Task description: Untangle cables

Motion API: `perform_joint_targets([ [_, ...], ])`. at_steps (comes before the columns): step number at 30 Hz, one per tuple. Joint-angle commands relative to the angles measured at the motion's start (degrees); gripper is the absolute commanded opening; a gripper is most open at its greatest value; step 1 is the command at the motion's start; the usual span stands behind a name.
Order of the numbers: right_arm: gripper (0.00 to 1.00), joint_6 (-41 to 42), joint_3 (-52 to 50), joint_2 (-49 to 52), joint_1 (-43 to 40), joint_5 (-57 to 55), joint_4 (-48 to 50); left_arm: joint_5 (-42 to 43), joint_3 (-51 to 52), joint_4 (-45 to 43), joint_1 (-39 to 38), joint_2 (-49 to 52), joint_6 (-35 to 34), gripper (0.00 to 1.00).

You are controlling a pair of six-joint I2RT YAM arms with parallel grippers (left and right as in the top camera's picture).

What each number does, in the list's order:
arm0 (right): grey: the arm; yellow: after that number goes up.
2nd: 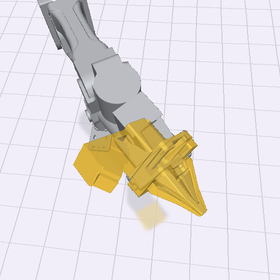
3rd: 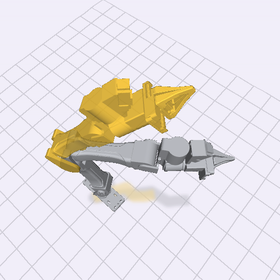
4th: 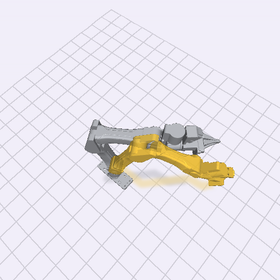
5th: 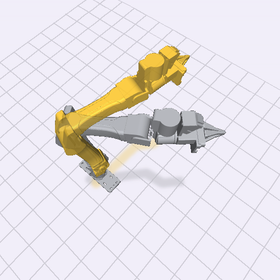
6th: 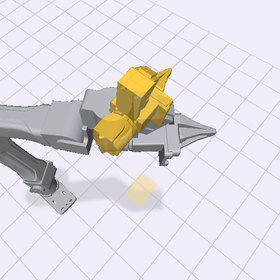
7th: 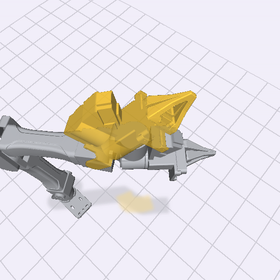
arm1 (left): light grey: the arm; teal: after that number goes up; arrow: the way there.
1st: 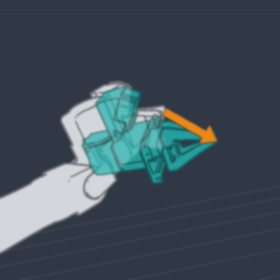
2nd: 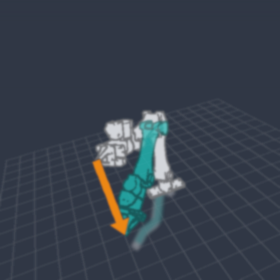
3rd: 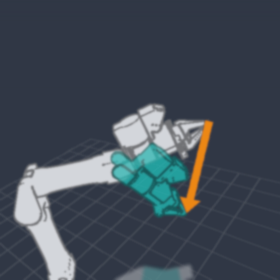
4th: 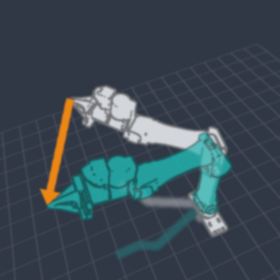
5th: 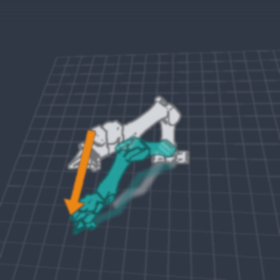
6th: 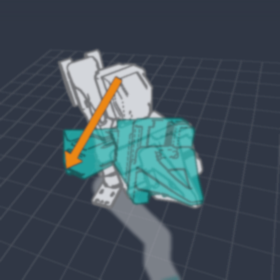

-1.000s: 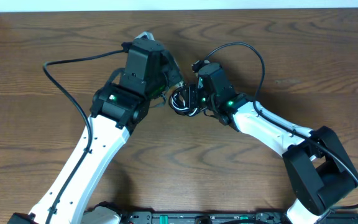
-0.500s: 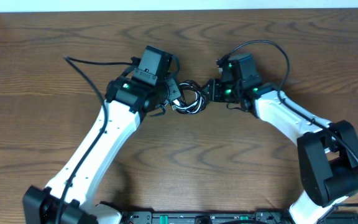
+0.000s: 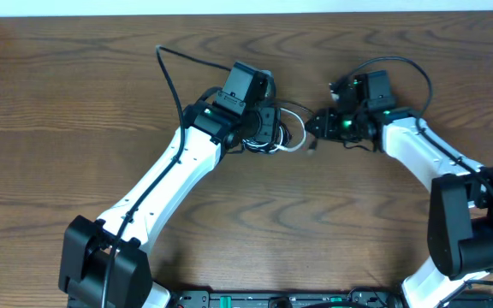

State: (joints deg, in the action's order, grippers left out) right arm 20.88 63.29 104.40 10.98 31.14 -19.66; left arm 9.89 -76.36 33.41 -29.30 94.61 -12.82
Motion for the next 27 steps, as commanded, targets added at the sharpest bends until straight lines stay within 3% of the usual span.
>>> perform_joint_targets([
  [1, 0.39, -2.8, 0.4, -1.6, -1.0, 0.2, -1.6, -2.0, -0.4, 0.6, 0.6, 0.5, 11.3, 0.62],
  [6, 0.42, -3.0, 0.4, -1.6, -0.9, -1.2, -3.2, -1.9, -0.4, 5.0, 0.6, 1.1, 17.0, 0.62],
  [11, 0.43, -3.0, 0.4, -1.6, -0.9, -1.7, -4.2, -1.8, -0.4, 6.8, 0.6, 6.8, 16.1, 0.61],
  [15, 0.44, -3.0, 0.4, -1.6, -0.9, -1.8, -4.9, -2.0, -0.4, 4.9, 0.9, 11.4, 5.1, 0.59],
  [21, 0.44, -3.0, 0.4, -1.6, -0.9, -2.5, -5.6, -11.0, -0.4, 4.0, 1.9, 16.0, -21.3, 0.59],
  [27, 0.45, -3.0, 0.4, -1.6, -0.8, -2.5, -5.7, -13.6, -0.4, 2.9, 2.2, 16.7, -27.6, 0.57],
])
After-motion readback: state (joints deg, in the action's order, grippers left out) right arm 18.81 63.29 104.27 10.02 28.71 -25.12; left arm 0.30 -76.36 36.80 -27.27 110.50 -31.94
